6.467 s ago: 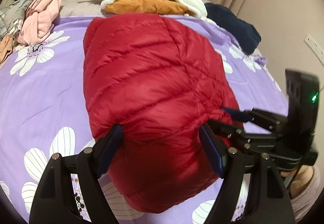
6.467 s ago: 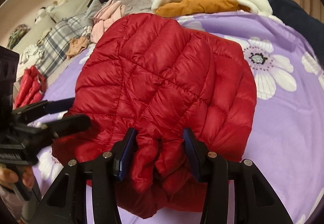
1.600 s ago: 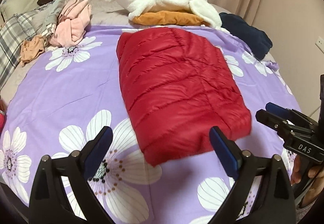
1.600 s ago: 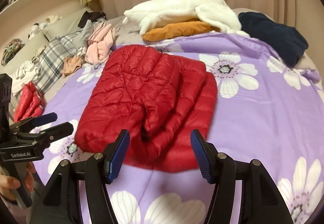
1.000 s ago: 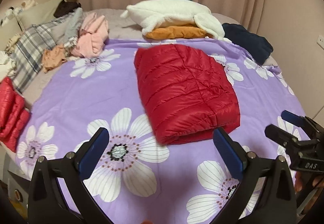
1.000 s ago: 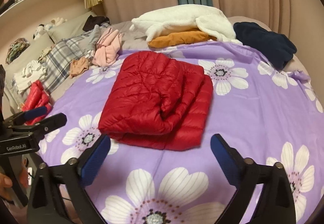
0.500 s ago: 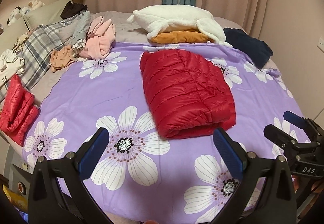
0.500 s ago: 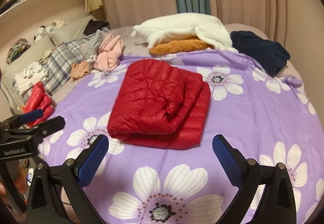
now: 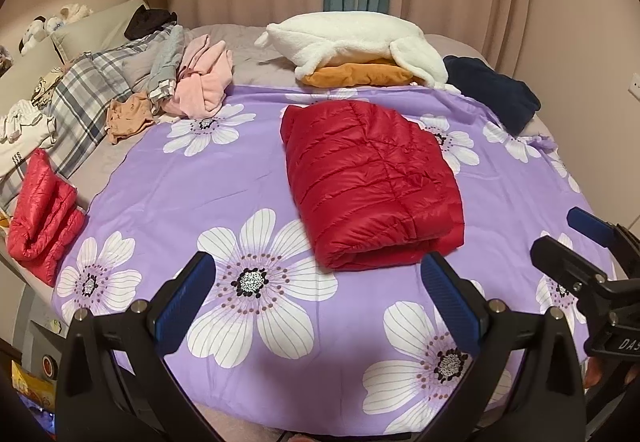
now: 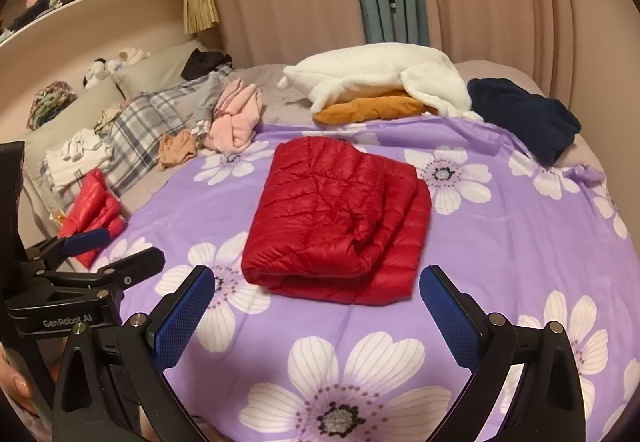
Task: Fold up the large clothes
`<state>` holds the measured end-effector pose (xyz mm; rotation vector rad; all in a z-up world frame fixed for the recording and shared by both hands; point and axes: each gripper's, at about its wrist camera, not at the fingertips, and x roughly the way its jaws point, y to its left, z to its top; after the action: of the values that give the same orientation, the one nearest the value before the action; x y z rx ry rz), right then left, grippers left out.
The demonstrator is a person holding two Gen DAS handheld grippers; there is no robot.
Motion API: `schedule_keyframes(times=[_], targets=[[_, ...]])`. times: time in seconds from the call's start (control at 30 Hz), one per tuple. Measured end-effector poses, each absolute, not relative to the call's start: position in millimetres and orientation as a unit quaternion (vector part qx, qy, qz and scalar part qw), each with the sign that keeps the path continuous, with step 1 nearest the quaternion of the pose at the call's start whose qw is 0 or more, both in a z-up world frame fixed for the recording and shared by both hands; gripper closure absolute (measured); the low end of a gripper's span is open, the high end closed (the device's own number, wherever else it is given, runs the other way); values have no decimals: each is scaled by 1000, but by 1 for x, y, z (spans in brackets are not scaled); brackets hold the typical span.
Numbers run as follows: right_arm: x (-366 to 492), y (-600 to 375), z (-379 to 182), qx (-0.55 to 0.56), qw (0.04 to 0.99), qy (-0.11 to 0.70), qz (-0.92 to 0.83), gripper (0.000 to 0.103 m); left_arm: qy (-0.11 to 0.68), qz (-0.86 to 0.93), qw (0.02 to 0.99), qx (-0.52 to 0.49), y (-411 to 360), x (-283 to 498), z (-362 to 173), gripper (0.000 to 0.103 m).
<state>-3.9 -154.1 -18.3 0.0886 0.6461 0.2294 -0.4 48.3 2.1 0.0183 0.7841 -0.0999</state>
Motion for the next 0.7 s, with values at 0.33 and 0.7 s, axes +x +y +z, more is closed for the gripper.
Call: schedule_keyframes(times=[0.33,0.7], targets=[[-3,-154,-19,44,940,321,110,2,381,-46,923,17,42,-2,6,0],[-1,-154,-24,44,937,329,109,2,392,-42,919,23,38,-1,1,0]])
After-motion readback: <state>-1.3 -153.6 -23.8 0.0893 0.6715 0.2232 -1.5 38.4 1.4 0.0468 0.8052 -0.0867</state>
